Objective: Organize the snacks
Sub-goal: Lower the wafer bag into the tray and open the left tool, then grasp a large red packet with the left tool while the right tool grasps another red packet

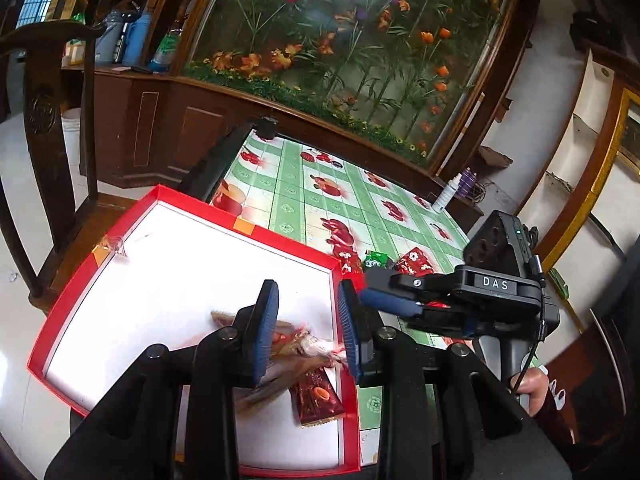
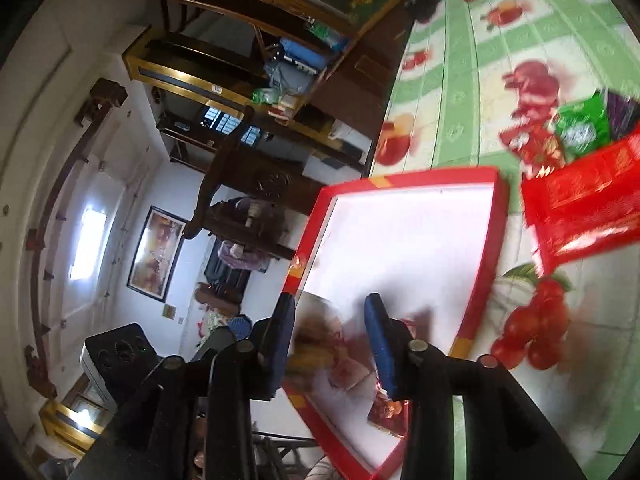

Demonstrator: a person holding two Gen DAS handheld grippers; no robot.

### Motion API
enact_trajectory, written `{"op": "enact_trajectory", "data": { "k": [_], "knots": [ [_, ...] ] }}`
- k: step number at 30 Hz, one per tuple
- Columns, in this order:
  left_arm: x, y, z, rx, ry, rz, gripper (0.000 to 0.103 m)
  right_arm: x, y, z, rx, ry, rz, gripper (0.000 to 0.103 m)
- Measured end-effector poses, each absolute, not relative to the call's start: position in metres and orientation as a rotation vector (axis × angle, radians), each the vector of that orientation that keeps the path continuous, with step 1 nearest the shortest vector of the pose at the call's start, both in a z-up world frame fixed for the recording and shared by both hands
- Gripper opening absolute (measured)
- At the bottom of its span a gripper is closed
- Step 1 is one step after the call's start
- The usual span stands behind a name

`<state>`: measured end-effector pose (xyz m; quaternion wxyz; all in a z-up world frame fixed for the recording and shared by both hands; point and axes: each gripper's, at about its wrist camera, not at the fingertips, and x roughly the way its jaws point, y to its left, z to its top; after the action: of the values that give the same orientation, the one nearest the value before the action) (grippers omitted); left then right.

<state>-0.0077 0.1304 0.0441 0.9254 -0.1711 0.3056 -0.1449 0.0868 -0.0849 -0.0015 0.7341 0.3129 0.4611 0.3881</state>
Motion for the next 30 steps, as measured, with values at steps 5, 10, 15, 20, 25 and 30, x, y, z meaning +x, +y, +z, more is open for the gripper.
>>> {"op": "enact_trajectory", "data": {
  "k": [5,10,15,20,25,30],
  "knots": [
    [-0.004,0.116,0.038,-0.324,0.658,-0.35,0.03,0.089,-0.137,-0.002,0.735,0.949,0.725,0.055],
    [0.013,0.085,0.033,-0.26,0.729,-0.409,0.03,0.084,-0.224,-0.006,0.804,0.854,0.518,0.055],
    [0.055,0.031,0.041,-0.086,0.766,-0.441,0.057,0.079,-0.297,-0.012,0.866,0.794,0.36,0.059],
    [0.1,-0.02,0.029,0.096,0.833,-0.491,0.057,0.083,-0.337,-0.025,0.929,0.787,0.301,0.063],
    [0.152,-0.045,0.005,0.091,0.952,-0.503,0.057,0.108,-0.345,-0.035,0.937,0.838,0.296,0.066],
    [0.167,-0.058,-0.032,0.004,1.096,-0.427,0.057,0.141,-0.326,-0.04,0.827,0.923,0.253,0.075]
  ]
}}
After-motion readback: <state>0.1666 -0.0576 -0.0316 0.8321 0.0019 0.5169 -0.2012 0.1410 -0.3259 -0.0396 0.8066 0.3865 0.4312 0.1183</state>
